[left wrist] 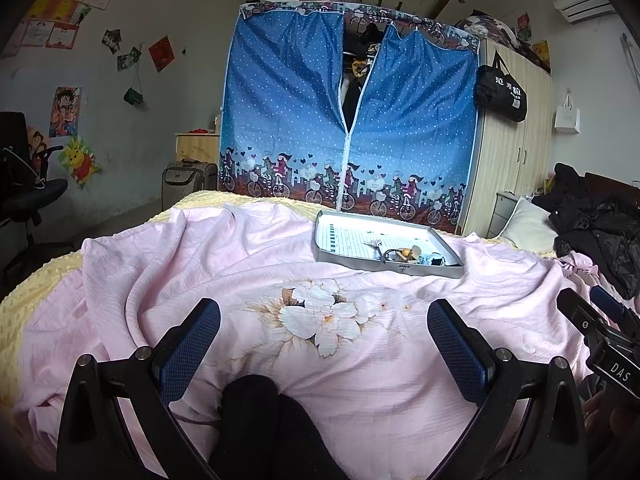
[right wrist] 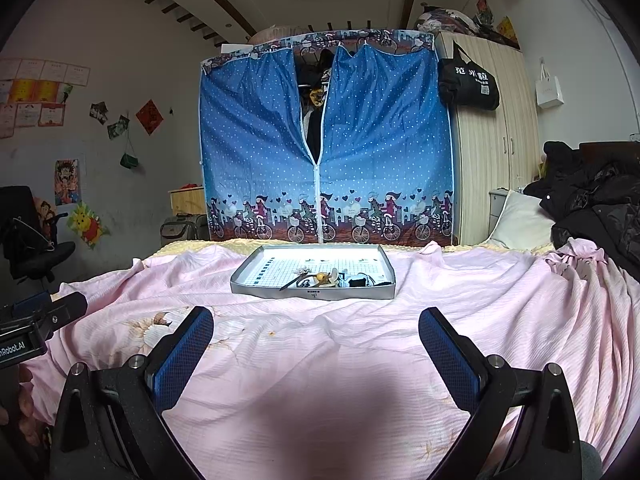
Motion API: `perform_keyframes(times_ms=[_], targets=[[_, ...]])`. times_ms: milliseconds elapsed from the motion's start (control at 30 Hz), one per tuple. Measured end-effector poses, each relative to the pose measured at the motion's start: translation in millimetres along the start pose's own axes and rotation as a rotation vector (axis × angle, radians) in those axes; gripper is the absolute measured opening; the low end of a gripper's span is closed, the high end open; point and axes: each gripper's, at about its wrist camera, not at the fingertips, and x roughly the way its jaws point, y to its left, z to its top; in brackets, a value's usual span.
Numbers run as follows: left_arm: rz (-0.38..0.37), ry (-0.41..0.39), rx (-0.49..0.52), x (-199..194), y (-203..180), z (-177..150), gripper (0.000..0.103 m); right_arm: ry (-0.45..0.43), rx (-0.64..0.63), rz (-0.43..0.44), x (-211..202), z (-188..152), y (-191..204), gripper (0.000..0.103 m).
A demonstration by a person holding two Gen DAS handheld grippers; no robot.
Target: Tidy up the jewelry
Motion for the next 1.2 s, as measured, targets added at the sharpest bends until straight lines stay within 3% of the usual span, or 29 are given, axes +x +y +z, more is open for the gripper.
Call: perform_keyframes(times_ms=[1200], targets=[[-0.007, 0.02, 0.006, 5.3, 3.0, -6.7, 0.102, 0.008, 0.001, 0.001, 2.3, -3.1, 1.1, 0.103]])
